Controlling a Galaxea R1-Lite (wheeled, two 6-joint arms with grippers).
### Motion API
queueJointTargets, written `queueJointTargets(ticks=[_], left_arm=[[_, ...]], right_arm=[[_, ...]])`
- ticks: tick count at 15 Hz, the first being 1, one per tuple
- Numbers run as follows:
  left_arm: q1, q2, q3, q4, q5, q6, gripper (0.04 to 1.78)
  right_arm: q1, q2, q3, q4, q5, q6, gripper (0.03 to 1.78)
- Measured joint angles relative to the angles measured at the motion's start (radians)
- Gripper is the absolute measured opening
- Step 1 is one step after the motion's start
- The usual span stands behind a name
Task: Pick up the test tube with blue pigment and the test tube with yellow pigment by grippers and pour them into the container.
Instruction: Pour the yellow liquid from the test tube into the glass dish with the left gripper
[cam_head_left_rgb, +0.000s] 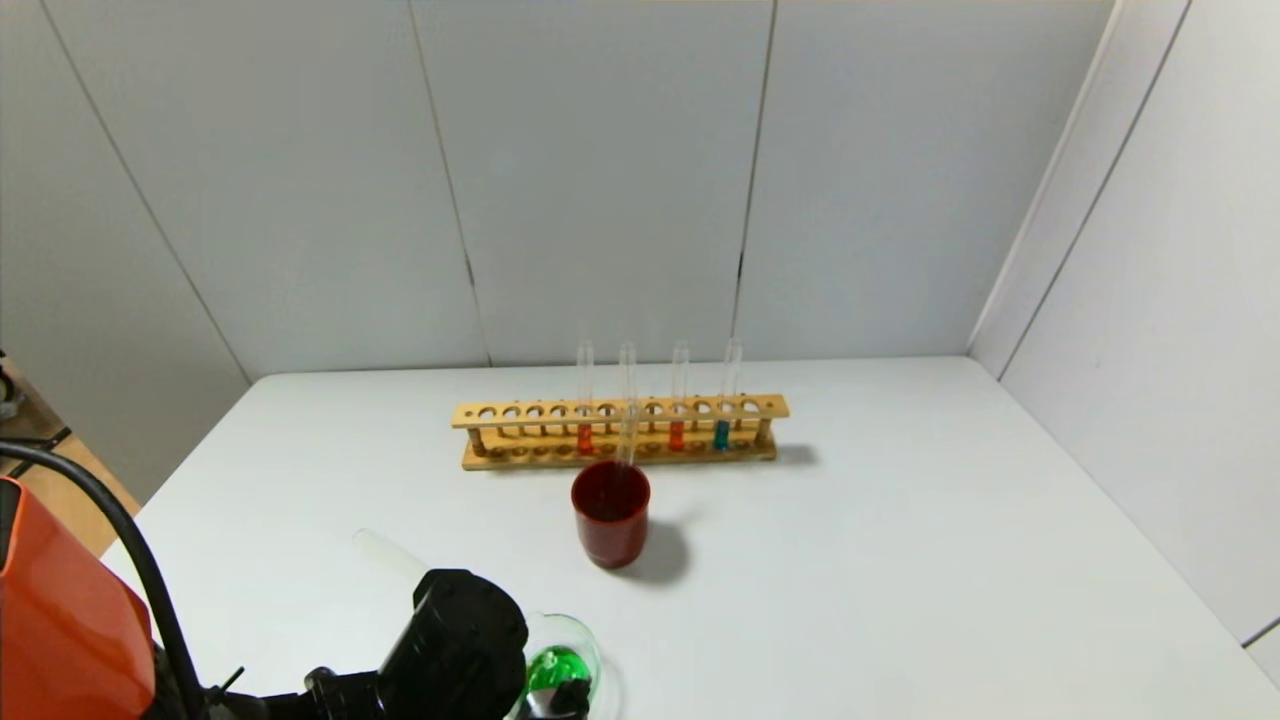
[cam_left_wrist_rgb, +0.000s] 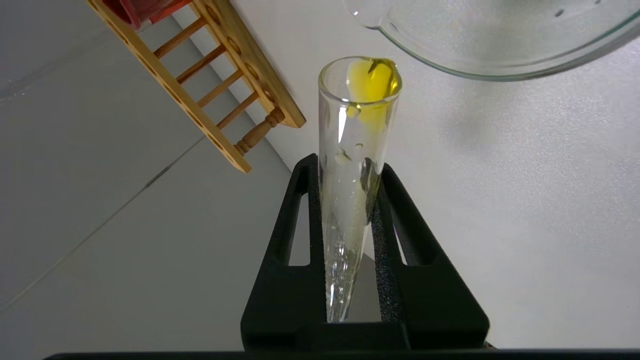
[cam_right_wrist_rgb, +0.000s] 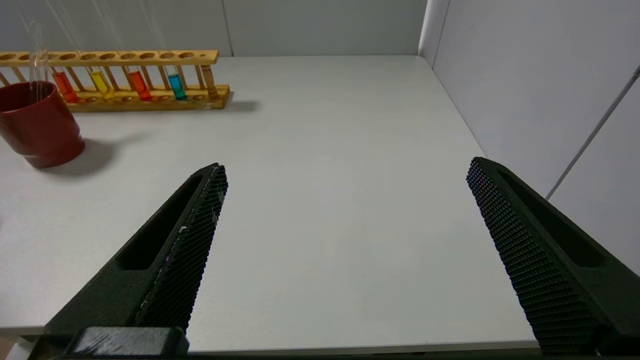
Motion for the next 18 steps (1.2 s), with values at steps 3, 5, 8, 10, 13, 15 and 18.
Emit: queueJointTargets(ticks=[3, 5, 8, 10, 13, 15, 18], left_arm=[[-0.001, 0.004, -0.023, 0.001, 0.0, 0.034, 0.33], [-0.002, 0.004, -0.033, 0.001, 0.0, 0.046, 0.33], [-0.003, 0.005, -0.037, 0.001, 0.0, 0.063, 0.33], [-0.004, 0.006, -0.041, 0.001, 0.018, 0.084, 0.33], [-0.005, 0.006, -0.041, 0.001, 0.025, 0.088, 0.33], [-0.007, 0.007, -0.041, 0.001, 0.029, 0.09, 0.33], [-0.011, 0.007, -0.038, 0.001, 0.03, 0.111, 0.33]], right_arm=[[0.0, 0.0, 0.0, 0.0, 0.0, 0.0, 1.75], [0.0, 0.0, 0.0, 0.0, 0.0, 0.0, 1.75], [0.0, 0.0, 0.0, 0.0, 0.0, 0.0, 1.75], [0.0, 0.0, 0.0, 0.0, 0.0, 0.0, 1.75], [0.0, 0.0, 0.0, 0.0, 0.0, 0.0, 1.75], [0.0, 0.0, 0.0, 0.0, 0.0, 0.0, 1.75], [0.0, 0.0, 0.0, 0.0, 0.0, 0.0, 1.75]])
